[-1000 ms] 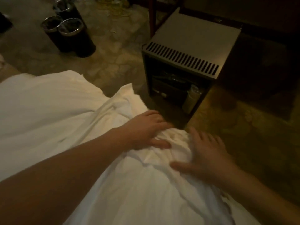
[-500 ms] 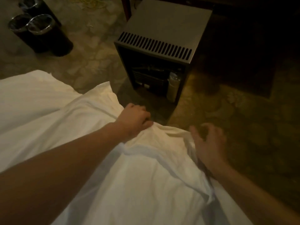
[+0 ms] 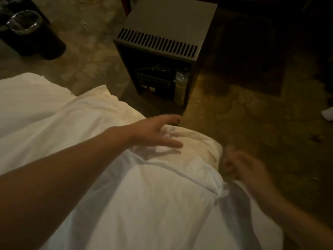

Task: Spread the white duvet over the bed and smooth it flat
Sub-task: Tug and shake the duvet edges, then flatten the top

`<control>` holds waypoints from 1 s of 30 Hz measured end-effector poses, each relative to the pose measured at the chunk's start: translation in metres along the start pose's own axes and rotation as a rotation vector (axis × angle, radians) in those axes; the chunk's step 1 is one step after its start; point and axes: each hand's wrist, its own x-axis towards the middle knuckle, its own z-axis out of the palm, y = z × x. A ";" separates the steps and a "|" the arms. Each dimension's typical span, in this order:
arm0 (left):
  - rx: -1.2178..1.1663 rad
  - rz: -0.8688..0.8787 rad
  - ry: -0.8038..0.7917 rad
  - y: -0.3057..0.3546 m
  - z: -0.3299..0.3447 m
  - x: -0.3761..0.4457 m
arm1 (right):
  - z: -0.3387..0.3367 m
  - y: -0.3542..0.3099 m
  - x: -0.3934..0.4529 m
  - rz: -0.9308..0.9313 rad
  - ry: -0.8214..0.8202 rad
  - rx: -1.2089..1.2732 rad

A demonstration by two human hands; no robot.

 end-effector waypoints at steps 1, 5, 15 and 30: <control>0.037 0.015 -0.098 0.009 0.013 0.001 | 0.008 0.013 -0.014 -0.013 -0.110 -0.127; 0.244 0.191 -0.215 0.037 0.063 0.018 | 0.028 0.049 -0.037 -0.013 -0.078 -0.041; 0.456 0.016 0.283 0.039 0.010 0.056 | 0.065 -0.017 0.065 0.145 0.173 0.287; 0.559 -0.096 0.343 0.003 0.034 -0.006 | 0.049 0.010 0.055 0.080 0.314 0.286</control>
